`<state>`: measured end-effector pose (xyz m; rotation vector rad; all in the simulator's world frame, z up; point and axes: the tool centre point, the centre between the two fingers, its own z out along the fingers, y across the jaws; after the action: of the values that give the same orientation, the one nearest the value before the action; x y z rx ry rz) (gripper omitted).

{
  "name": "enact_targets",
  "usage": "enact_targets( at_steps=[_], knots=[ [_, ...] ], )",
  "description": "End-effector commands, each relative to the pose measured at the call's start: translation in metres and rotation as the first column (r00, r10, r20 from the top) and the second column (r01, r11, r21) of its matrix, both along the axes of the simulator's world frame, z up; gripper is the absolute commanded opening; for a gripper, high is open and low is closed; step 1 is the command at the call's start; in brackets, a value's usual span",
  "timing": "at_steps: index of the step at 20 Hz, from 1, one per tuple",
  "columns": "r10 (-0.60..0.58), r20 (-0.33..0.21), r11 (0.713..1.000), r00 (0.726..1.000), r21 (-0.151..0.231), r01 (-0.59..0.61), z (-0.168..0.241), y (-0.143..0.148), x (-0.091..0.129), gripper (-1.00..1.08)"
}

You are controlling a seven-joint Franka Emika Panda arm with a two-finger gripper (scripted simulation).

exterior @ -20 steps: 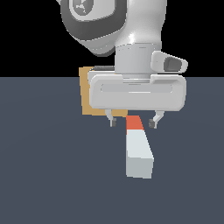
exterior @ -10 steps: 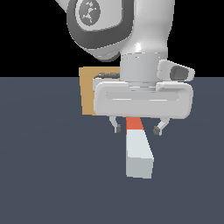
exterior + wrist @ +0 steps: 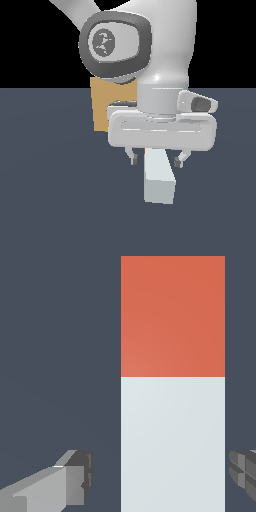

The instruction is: Insert the peg into the horizontal hole in a box.

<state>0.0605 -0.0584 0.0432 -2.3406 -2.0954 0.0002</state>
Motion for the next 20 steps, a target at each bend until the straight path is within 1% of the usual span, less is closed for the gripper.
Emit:
enact_targets(
  at_steps=[1,7,8,20],
  knots=[
    [0.0,0.0,1.0,1.0,0.0,0.0,-0.0119,0.0001,-0.0002,1.0],
    [0.0,0.0,1.0,1.0,0.0,0.0,-0.0188,-0.0001,0.0013,1.0],
    [0.0,0.0,1.0,1.0,0.0,0.0,-0.0188,-0.0001,0.0013,-1.0],
    [0.0,0.0,1.0,1.0,0.0,0.0,-0.0183,0.0005,0.0006,-1.0]
  ],
)
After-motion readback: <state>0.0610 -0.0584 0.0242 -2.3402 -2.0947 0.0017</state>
